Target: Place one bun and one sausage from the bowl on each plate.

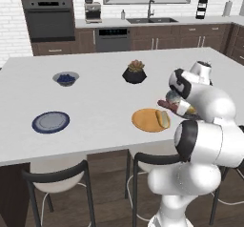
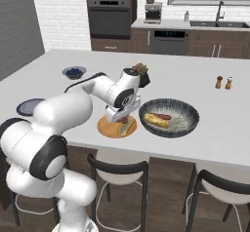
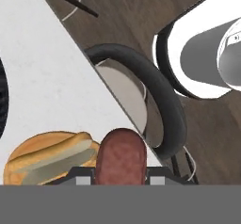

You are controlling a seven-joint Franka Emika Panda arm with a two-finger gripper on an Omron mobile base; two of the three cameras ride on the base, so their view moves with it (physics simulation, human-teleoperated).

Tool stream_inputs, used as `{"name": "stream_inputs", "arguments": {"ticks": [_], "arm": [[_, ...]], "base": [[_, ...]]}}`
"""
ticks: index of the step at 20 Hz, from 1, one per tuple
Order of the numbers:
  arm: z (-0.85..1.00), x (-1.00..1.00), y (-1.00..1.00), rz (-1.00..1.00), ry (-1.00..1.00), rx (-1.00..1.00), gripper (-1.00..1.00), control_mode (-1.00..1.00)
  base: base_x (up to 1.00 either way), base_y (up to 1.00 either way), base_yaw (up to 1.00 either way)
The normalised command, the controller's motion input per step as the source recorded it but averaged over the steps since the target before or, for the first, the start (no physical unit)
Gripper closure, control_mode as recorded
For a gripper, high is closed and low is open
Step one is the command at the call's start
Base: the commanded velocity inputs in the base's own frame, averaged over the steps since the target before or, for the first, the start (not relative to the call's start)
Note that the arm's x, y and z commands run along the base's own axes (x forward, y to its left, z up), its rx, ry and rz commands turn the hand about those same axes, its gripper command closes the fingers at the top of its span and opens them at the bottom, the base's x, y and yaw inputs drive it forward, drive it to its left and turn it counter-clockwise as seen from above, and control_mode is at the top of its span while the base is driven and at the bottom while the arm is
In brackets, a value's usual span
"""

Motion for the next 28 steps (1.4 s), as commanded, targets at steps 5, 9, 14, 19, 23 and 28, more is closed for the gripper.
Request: {"name": "stream_inputs", "arguments": {"ticks": [5,9,14,19,23,28], "arm": [[0.00,0.32,0.55,-0.14,0.08,-0.01,1.00,-1.00],[0.00,0.33,0.59,-0.26,0.14,-0.01,1.00,-1.00],[0.00,0.29,0.47,-0.31,0.13,0.00,1.00,-1.00],[-0.14,0.26,0.02,-0.33,0.09,0.00,1.00,-1.00],[-0.32,0.34,0.04,-0.18,0.05,-0.03,1.00,-1.00],[-0.25,0.19,0.44,-0.06,0.00,-0.08,1.00,-1.00]], "base": [[0.00,0.00,0.00],[0.00,0.00,0.00],[0.00,0.00,0.00],[0.00,0.00,0.00],[0.00,0.00,0.00],[0.00,0.00,0.00]]}}
